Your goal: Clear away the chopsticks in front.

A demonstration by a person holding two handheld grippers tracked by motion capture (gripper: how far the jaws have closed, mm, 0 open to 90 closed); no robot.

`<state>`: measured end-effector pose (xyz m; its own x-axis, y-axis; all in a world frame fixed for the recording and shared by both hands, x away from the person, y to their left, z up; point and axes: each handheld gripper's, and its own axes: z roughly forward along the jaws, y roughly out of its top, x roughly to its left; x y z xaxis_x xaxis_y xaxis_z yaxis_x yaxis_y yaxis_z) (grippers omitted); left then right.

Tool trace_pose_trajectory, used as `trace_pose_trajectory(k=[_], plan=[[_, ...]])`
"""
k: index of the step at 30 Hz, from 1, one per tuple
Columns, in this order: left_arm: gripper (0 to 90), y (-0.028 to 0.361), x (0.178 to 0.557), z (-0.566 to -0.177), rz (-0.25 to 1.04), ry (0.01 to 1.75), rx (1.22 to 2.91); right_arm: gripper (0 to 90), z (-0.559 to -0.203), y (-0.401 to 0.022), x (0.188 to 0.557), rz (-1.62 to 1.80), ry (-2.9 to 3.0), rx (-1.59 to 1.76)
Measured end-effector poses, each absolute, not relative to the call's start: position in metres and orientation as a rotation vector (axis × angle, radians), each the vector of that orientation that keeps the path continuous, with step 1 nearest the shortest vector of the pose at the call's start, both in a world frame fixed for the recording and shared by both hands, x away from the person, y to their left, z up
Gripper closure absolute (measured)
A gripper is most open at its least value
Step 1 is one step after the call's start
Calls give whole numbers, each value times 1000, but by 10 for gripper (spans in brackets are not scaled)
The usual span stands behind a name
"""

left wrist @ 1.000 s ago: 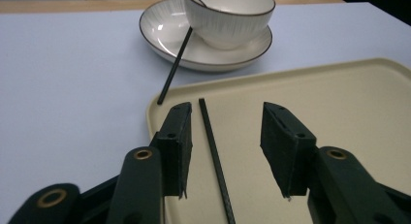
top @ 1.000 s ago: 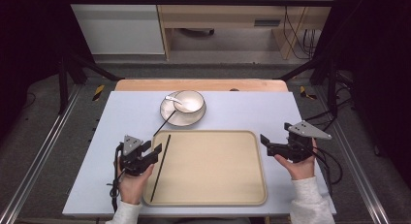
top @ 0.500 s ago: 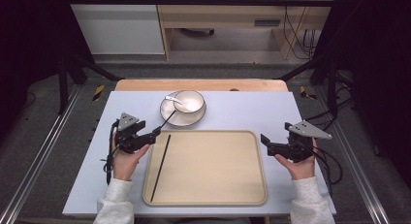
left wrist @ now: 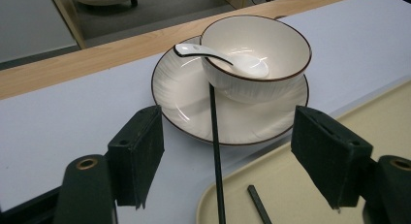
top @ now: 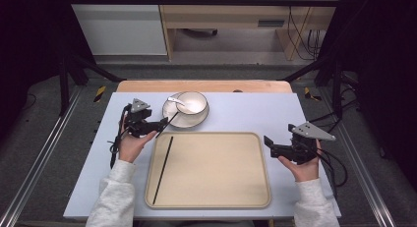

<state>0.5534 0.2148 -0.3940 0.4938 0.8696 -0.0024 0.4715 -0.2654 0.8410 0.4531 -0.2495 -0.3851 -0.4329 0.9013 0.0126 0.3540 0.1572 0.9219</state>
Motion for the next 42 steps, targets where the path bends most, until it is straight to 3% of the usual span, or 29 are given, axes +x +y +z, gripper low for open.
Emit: trace_pose_trajectory(k=[22, 38, 42], plan=[[341, 202, 601, -417, 592, 1105, 2042, 49, -388, -247, 456, 1242, 1888, 1196], [605, 193, 616, -437, 553, 1087, 2100, 51, -390, -245, 458, 1235, 1897, 1194], [629, 188, 622, -442, 547, 1097, 2148, 51, -390, -245, 458, 1230, 1901, 1196]])
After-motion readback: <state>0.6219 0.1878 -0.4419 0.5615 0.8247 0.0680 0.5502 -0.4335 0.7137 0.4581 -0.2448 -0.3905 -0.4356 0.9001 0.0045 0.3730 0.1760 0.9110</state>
